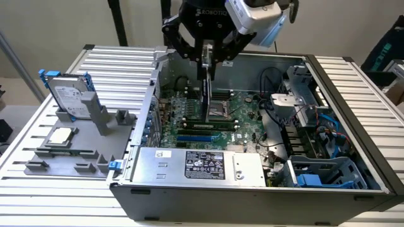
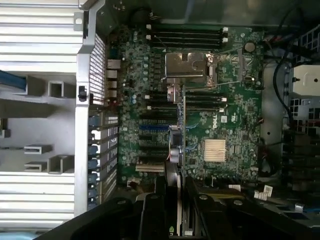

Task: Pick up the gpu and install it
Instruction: 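Pick up the gpu and move the gpu toward the slot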

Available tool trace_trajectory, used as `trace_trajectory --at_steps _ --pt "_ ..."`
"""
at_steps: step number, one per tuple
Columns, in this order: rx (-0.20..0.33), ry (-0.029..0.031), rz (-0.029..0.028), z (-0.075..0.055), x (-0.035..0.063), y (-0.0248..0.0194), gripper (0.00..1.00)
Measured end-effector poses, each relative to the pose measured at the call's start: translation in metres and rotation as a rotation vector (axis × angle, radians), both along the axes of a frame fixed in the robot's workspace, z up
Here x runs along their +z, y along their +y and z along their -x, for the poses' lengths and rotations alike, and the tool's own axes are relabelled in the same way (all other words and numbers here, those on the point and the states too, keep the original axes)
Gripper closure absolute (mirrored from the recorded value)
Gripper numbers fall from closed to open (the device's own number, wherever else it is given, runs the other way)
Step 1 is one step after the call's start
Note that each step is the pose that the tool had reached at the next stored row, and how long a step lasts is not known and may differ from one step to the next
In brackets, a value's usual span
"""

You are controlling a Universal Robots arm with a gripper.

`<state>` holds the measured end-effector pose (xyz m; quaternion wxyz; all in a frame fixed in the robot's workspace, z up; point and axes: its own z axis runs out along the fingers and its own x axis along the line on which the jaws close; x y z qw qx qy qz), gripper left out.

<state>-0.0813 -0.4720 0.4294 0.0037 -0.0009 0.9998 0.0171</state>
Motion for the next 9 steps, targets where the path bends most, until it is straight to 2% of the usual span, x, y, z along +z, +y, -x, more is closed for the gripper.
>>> trace_trajectory --at_steps 9 --pt "0.0 0.0 0.0 -0.04 -0.0165 0.0137 1.0"
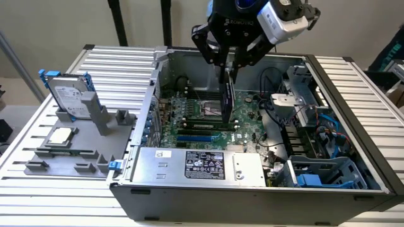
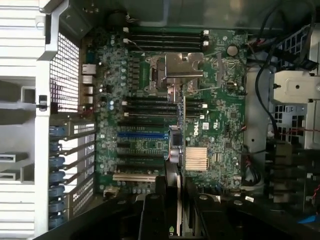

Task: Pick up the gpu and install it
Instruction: 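Pick up the gpu and move the gpu toward the slot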

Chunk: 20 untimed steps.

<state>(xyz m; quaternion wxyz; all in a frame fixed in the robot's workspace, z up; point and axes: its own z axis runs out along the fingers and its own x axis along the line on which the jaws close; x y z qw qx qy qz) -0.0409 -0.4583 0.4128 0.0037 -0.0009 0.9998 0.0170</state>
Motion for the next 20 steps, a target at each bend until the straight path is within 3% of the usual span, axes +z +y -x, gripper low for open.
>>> trace_trajectory --at_steps 2,20 --pt "0.0 -0.0001 0.0001 -0.0037 -0.0036 0.0026 1.0" --pt "0.0 0.0 0.0001 -0.0037 -0.0041 0.0027 1.0"
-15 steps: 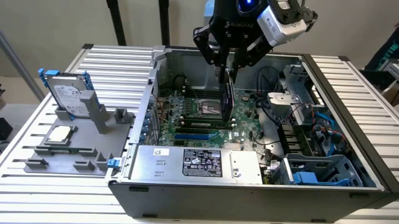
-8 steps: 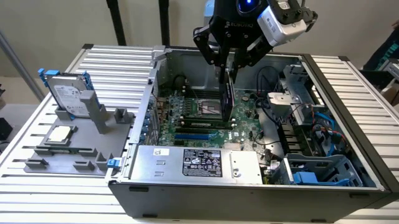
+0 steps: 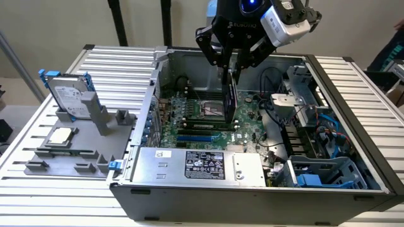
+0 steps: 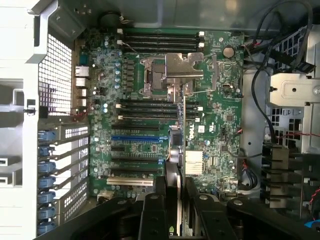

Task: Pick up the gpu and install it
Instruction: 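Pick up the gpu and move the gpu toward the slot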

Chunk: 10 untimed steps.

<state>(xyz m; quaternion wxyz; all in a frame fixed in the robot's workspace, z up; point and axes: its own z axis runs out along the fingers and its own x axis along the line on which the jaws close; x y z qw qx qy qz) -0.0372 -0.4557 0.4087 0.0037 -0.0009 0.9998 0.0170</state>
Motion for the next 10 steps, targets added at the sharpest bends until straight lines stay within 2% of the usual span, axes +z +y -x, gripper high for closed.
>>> trace_trajectory --at_steps 8,10 --pt "0.0 0.0 -0.0001 0.0 -0.0001 0.0 1.0" --pt "0.015 -0.0011 0.0002 0.0001 -0.0005 0.0004 1.0"
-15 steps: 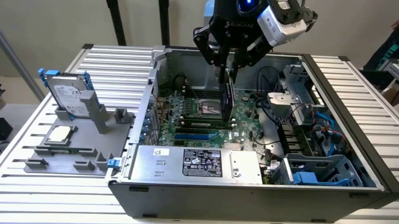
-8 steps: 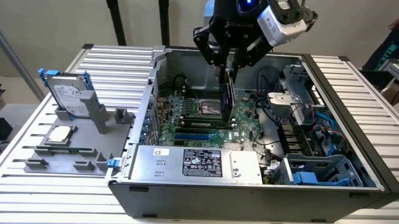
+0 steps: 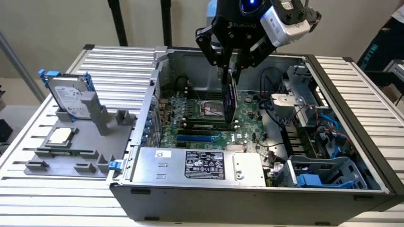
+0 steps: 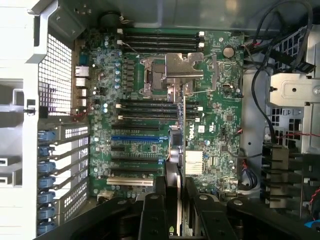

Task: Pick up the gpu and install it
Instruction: 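Pick up the gpu and move the gpu toward the slot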

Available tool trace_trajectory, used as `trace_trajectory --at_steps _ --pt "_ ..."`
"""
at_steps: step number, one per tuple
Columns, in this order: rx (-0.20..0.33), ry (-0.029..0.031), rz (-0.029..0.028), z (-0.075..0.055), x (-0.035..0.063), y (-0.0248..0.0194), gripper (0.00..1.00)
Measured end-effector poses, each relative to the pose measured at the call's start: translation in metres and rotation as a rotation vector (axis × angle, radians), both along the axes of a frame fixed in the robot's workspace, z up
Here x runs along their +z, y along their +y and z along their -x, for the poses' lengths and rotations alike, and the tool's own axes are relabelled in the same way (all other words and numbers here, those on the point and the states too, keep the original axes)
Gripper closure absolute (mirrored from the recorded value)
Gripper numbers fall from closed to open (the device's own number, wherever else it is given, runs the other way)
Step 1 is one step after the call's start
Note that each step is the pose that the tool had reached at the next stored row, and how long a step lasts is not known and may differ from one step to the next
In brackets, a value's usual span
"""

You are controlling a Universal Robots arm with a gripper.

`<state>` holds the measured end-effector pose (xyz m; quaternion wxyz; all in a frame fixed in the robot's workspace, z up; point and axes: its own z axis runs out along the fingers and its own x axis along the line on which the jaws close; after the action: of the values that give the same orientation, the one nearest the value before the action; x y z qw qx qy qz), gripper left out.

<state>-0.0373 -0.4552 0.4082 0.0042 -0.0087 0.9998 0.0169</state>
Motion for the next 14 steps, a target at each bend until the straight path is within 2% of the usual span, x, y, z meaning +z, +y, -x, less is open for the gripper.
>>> trace_trajectory --at_steps 14 --pt "0.254 0.0001 0.0001 0.0001 -0.0039 0.0 1.0"
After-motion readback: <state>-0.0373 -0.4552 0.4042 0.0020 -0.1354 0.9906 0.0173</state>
